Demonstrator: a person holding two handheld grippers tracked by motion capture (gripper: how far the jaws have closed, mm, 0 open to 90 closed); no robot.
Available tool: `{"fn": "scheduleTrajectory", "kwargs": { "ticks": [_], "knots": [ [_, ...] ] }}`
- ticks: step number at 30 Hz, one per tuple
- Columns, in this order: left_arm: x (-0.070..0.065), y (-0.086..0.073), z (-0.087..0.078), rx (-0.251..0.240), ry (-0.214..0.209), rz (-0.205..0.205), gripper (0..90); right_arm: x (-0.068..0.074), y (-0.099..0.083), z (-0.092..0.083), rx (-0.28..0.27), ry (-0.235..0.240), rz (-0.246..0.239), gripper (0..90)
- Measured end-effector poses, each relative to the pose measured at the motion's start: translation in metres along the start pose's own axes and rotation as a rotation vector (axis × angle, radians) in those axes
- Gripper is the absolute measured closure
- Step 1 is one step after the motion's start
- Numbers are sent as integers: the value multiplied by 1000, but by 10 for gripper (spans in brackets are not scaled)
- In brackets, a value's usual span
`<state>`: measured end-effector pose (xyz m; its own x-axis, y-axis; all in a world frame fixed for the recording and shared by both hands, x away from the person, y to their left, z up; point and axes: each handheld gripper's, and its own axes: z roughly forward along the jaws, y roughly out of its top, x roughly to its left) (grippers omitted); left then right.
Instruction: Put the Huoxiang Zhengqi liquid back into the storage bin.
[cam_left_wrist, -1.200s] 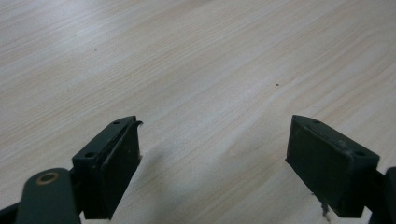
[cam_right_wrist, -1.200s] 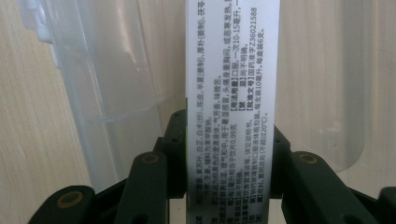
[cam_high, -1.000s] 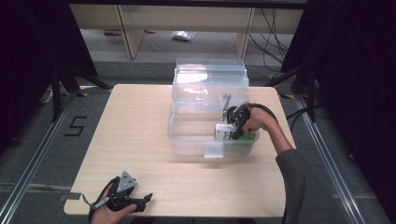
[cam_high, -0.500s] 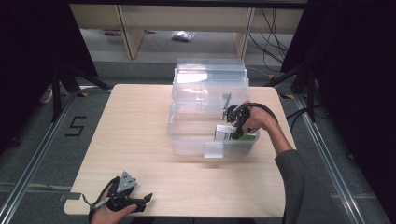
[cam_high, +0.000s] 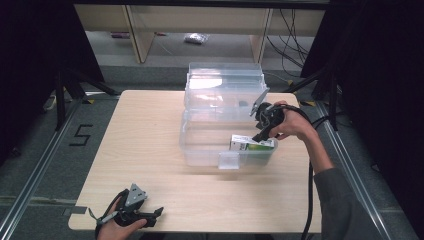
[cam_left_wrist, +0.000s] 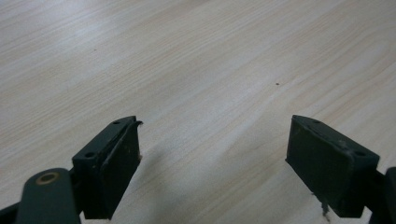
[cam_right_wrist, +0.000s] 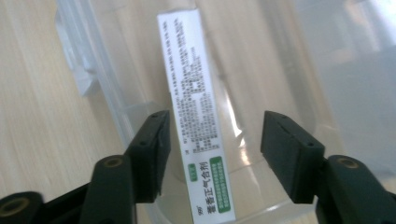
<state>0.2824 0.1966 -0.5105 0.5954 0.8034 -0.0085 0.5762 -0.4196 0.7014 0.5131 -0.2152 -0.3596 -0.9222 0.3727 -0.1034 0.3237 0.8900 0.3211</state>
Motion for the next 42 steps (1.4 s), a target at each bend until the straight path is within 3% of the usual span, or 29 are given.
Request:
{"fn": "scheduleTrajectory", "kwargs": {
  "ticks": [1,2,4,6,9,12,14,15,16,21,22,24,25,26,28,29,31,32,33,36,42],
  "knots": [
    [0,0,0,0,-2,1,167,2,-1,-2,-6,-7,32,417],
    [0,0,0,1,-6,1,167,2,-2,-6,-50,-22,35,418],
    [0,0,-1,8,-9,10,167,4,-6,-10,-108,-42,87,414],
    [0,0,0,5,-1,7,167,5,-9,-12,-146,-59,124,397],
    [0,0,-1,12,-7,9,167,7,-15,-12,-165,-74,183,387],
    [1,0,0,12,-9,8,167,7,-21,-10,-203,-92,200,381],
    [1,0,0,4,-9,3,167,9,-24,-11,-220,-92,233,386],
    [0,-1,2,0,18,-2,167,10,-24,-11,-228,-85,236,385],
    [0,-1,2,1,19,-3,167,12,-25,-12,-220,-72,262,384],
    [1,-1,0,6,-7,0,167,14,-29,-13,-264,-83,288,370],
    [1,-1,0,7,-7,1,167,16,-29,-13,-269,-84,324,366],
    [1,-1,1,2,2,-5,167,18,-31,-13,-274,-70,343,356],
    [1,-1,1,2,3,-5,167,18,-31,-11,-295,-87,330,345],
    [1,-1,1,1,3,-6,167,20,-31,-13,-277,-96,358,341],
    [1,-1,1,3,4,-4,167,21,-33,-13,-309,-82,343,339],
    [1,-1,1,3,5,-5,167,24,-33,-13,-308,-78,377,334],
    [1,-1,1,3,4,-4,167,27,-34,-12,-324,-78,388,323],
    [1,-1,0,2,5,-5,167,25,-36,-13,-334,-87,343,319],
    [1,-1,0,1,6,-5,167,26,-36,-13,-346,-88,339,316],
    [1,-1,0,4,10,-2,167,31,-36,-13,-387,-87,344,304],
    [1,-1,0,2,9,-3,167,39,-36,-15,-396,-79,353,272]
  ]
}}
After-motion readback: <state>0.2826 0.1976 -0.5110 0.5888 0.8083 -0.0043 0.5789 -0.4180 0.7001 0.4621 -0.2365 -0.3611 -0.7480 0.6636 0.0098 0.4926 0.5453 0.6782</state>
